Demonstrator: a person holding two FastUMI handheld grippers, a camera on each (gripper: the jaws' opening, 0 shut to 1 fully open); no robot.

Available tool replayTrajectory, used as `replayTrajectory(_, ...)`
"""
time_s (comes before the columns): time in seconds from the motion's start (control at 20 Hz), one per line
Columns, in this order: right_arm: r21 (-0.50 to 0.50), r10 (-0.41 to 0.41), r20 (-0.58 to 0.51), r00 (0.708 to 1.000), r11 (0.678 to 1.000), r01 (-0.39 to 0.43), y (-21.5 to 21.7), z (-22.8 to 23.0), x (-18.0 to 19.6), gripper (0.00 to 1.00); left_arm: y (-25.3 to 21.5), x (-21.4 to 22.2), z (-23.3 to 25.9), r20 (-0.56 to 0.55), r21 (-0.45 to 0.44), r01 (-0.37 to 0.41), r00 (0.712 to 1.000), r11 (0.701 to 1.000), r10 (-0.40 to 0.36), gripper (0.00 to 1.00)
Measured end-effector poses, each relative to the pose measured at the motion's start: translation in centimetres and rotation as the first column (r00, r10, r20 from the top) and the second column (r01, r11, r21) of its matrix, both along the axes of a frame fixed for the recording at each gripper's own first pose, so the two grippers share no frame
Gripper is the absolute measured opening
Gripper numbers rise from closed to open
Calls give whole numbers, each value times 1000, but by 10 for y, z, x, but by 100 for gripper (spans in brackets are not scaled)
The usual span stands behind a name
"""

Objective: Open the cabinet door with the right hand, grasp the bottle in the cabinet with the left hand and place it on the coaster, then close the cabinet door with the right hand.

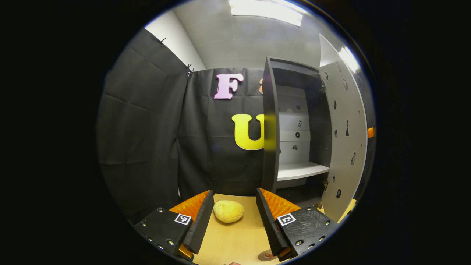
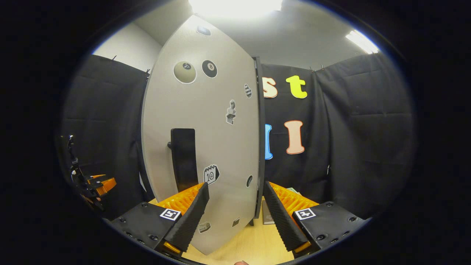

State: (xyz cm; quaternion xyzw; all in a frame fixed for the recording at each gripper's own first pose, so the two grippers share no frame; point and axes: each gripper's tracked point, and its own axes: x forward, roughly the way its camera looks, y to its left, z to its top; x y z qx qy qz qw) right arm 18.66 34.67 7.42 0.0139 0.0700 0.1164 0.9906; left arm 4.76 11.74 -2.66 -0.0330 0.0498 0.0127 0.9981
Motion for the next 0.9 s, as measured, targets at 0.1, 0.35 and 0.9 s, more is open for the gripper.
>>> replayTrajectory(0.1,-5,26,4,1000,1000,-26,17,0,6,92,12,-1,-1,-3,3,-14,1000,1000,14,65)
replayTrajectory(0.35,5,89,2,996,996,-89,61,-4,24,92,39,-6,0,1,13,-41,999,999,41,67)
replayTrajectory(0.9,41,202,1,979,978,-202,163,-19,74,97,77,-8,-20,-23,24,-92,995,996,92,67)
